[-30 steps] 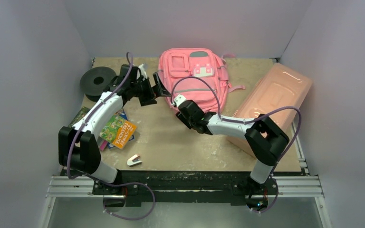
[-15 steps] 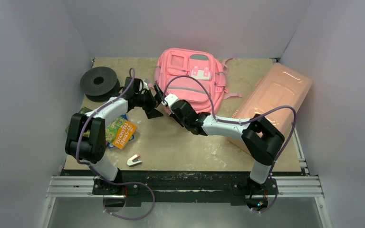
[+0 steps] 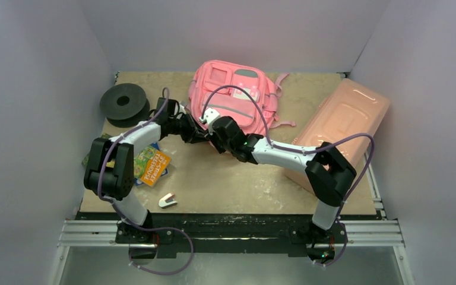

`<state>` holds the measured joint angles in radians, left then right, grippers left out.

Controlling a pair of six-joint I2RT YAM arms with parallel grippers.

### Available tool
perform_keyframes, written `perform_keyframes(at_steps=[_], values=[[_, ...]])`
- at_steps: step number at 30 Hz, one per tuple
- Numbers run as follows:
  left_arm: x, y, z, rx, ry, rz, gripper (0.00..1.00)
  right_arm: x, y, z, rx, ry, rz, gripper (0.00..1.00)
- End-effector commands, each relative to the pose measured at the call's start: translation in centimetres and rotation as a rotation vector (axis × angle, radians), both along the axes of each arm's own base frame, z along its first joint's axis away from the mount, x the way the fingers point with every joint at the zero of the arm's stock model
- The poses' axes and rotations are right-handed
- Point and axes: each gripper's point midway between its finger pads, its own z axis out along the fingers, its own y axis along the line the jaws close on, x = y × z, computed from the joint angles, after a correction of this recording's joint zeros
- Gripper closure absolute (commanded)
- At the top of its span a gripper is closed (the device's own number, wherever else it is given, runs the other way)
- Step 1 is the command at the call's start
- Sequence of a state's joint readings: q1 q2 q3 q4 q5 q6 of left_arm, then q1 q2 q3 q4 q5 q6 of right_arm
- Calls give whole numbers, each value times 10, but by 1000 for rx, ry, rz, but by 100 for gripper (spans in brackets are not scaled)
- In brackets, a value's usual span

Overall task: Pack the student bag
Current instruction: Unzip the student bag at the center of the board.

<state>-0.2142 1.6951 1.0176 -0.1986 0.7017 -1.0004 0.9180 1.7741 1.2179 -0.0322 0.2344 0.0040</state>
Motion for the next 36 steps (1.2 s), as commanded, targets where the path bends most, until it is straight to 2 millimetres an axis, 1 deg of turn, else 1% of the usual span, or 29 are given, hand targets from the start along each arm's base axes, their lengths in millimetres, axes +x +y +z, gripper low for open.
perform_keyframes(at_steps=[1, 2, 4, 5, 6, 7, 10, 12, 15, 17, 18, 19, 22, 27, 28, 30, 32, 36], values=[[15, 17, 31, 89, -135, 1, 100, -13, 35, 97, 278, -82, 97, 75], [17, 22, 34, 105, -145, 10, 100, -16, 32, 98, 282, -69, 94, 67], [22, 35, 42, 135, -174, 31, 100, -14, 18, 100, 267, -74, 49, 53], [24, 41, 45, 153, -185, 42, 100, -14, 11, 101, 263, -75, 30, 49], [25, 46, 49, 170, -198, 49, 100, -11, 2, 106, 275, -80, 8, 46], [27, 51, 53, 187, -213, 56, 100, -10, -10, 106, 274, -67, -15, 43], [28, 59, 62, 230, -246, 53, 100, 10, -56, 106, 303, -30, -113, 40], [28, 63, 68, 253, -265, 52, 100, 26, -90, 98, 295, -13, -214, 40], [28, 72, 78, 297, -303, 64, 100, 42, -130, 80, 233, 5, -353, 40], [28, 79, 85, 339, -328, 72, 100, 48, -149, 63, 161, 35, -444, 42], [28, 83, 88, 359, -341, 78, 100, 50, -154, 56, 134, 45, -476, 43], [29, 87, 91, 380, -355, 86, 100, 52, -158, 44, 95, 60, -496, 44], [29, 96, 100, 427, -389, 103, 100, 59, -166, 26, 22, 71, -534, 47], [28, 103, 106, 461, -411, 115, 100, 70, -164, 0, 10, 111, -510, 52], [28, 103, 107, 459, -411, 116, 100, 74, -162, -1, 15, 106, -503, 54], [27, 101, 108, 449, -414, 112, 100, 82, -161, -11, -1, 94, -503, 54], [27, 100, 108, 445, -414, 110, 100, 89, -163, -18, -31, 77, -514, 55], [27, 100, 110, 441, -420, 105, 100, 101, -168, -22, -69, 33, -528, 56]])
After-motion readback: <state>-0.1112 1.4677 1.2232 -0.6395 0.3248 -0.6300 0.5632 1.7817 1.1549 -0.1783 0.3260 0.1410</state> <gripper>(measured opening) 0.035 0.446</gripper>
